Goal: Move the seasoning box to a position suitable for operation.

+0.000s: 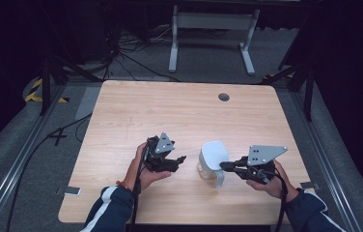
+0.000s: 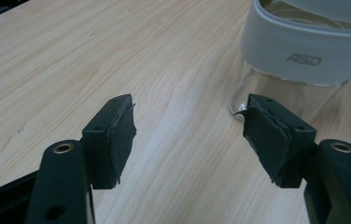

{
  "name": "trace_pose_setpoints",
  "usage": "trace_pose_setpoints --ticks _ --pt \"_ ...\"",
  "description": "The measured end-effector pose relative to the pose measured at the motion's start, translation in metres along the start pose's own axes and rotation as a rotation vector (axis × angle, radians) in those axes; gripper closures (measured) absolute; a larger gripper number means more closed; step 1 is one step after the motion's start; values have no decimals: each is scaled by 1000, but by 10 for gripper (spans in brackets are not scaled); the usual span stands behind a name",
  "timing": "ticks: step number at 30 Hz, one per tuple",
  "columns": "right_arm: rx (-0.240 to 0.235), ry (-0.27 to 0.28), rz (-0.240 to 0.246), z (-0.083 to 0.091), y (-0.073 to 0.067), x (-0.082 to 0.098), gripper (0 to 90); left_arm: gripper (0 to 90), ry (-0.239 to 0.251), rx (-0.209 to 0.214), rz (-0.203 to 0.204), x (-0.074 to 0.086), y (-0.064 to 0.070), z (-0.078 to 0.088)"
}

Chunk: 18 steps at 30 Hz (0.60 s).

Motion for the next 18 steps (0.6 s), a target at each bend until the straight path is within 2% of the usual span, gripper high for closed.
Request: trace_pose_setpoints --ticks 3,6,12,18 --pt "-3 -3 1 0 -1 0 896 343 18 4 13 -7 2 -3" --pt "-2 -4 5 0 -1 0 896 343 40 9 1 -14 3 -3" --pt "-6 -1 2 0 -2 1 896 343 70 27 4 -26 10 -5" --pt "-8 -27 18 0 -4 4 896 342 71 40 -2 -30 15 -8"
Point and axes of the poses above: each handheld gripper's, and its own axes: z roughly backward along the jaws, x roughly out of its underside, y roughly to its right, the point moved 7 cm from there along -z, roughly forward along the jaws, and after that the axes turned 10 degrees about z, right-handed, at the moved point
